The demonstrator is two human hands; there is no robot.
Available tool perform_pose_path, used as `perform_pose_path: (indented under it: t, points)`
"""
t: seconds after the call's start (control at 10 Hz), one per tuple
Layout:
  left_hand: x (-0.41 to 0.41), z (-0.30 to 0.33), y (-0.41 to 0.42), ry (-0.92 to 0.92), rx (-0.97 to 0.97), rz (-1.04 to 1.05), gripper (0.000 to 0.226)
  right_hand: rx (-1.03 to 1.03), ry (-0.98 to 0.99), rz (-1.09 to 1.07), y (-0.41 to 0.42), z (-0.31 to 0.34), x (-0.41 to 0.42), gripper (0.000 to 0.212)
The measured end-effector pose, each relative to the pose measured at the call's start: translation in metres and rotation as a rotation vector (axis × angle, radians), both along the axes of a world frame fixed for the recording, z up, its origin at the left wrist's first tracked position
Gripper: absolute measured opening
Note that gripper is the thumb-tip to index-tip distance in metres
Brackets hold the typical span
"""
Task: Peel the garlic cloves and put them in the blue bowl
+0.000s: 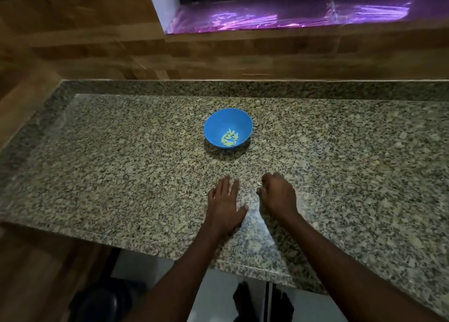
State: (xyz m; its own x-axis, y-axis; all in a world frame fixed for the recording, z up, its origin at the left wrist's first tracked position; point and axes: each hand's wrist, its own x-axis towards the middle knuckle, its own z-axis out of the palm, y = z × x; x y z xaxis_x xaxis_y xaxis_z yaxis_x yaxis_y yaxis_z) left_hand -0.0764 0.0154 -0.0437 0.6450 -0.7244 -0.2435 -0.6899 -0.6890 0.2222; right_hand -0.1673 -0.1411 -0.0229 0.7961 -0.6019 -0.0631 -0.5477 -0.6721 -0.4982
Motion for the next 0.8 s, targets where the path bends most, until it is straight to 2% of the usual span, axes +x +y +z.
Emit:
perform_pose_path:
  t: [0.1, 0.2, 0.4, 0.5, 0.6, 0.7, 0.8]
  points:
    - [0.006, -0.001, 0.002, 0.027, -0.023, -0.001, 0.085, -0.038, 0.005, 0.068, -0.005, -0.004, 0.020, 0.010]
    - [0.016, 0.001, 0.004, 0.048, -0.055, -0.006, 0.085, -0.035, -0.057, 0.042, -0.016, 0.005, 0.040, 0.011]
    - [0.026, 0.011, 0.001, 0.146, -0.085, 0.037, 0.080, -0.019, -0.329, -0.011, -0.037, 0.065, 0.123, 0.010]
    - [0.032, 0.019, -0.002, 0.202, -0.102, 0.060, 0.072, -0.023, -0.292, 0.009, -0.043, 0.080, 0.162, 0.006]
    - [0.040, 0.027, -0.002, 0.268, -0.246, 0.118, 0.050, -0.042, -0.140, 0.032, -0.043, 0.082, 0.173, 0.013]
    - [0.040, 0.039, 0.003, 0.207, -0.473, 0.273, 0.031, -0.107, -0.120, 0.038, -0.041, 0.080, 0.164, 0.022]
    - [0.042, 0.047, 0.009, 0.194, -0.622, 0.359, 0.030, -0.140, -0.152, 0.017, -0.038, 0.082, 0.146, 0.028]
